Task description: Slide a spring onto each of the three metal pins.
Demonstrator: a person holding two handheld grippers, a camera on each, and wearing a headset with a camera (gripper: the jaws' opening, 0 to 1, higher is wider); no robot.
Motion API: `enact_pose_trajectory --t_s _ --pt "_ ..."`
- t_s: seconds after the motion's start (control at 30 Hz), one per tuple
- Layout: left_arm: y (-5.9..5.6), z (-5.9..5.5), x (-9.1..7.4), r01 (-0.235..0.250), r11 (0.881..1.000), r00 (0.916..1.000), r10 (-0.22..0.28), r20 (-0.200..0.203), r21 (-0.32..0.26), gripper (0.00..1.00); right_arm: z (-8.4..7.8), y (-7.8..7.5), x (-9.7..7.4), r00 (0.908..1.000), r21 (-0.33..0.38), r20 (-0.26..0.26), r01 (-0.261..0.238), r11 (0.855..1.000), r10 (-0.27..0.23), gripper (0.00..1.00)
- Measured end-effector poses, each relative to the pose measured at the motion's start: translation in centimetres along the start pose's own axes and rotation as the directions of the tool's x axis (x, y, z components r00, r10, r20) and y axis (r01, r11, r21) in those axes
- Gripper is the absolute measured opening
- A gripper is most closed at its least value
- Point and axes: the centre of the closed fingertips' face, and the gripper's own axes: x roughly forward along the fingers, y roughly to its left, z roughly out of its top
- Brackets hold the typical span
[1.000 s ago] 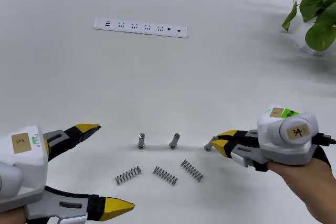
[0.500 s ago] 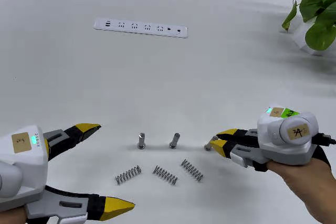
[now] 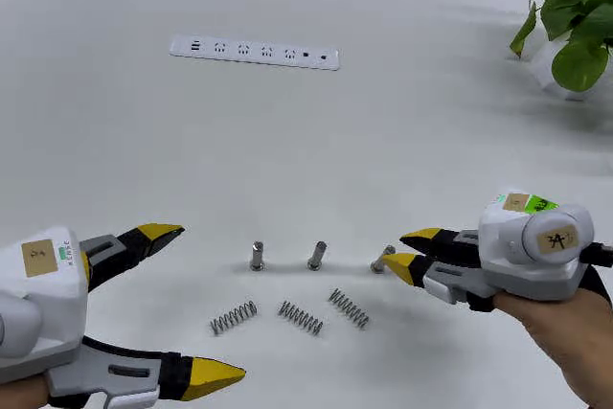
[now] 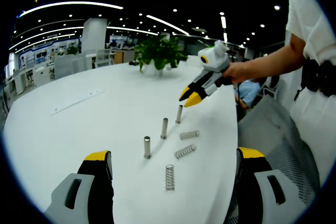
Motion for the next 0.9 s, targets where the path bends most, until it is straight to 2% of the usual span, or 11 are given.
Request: enact_pose_trajectory --t_s 0.17,0.37,0.6,0.67,0.73,0.83,0.9 --pt "-0.1 0.1 -0.2 -0.006 1.0 1.0 0.006 -0.005 0.007 0.98 0.4 0.1 -0.7 0.9997 -0.01 0.024 -0.004 1.0 0.005 0.25" --pt "-0.2 0.3 -0.4 -0.009 1.0 0.9999 0.009 -0.01 0.02 0.97 0.7 0.4 -2.1 0.9989 -0.03 0.046 -0.012 0.999 0.013 0.34" --pt "-0.1 -0.2 -0.5 -0.012 0.999 0.9994 0.013 -0.031 0.035 0.94 0.5 0.2 -3.8 0.9973 -0.067 0.071 -0.014 0.998 0.018 0.51" --pt "0.2 -0.5 -0.6 -0.02 0.999 0.9987 0.022 -0.046 0.043 0.91 0.6 0.3 -4.5 0.9968 -0.061 0.077 -0.017 0.998 0.021 0.55" --pt "0.6 -1.1 -0.7 -0.034 0.999 0.9963 0.036 -0.078 0.037 0.87 0.2 0.2 -5.0 0.9968 -0.071 0.077 -0.017 0.997 0.023 0.59" --pt "1.0 -1.4 -0.8 -0.045 0.999 0.9952 0.047 -0.086 0.029 0.82 -0.3 0.3 -5.8 0.9968 -0.075 0.076 -0.02 0.997 0.026 0.63" --pt "1.2 -2.3 -0.8 -0.048 0.998 0.9903 0.051 -0.129 0.033 0.76 -0.9 0.1 -6.0 0.9965 -0.078 0.079 -0.02 0.997 0.026 0.67"
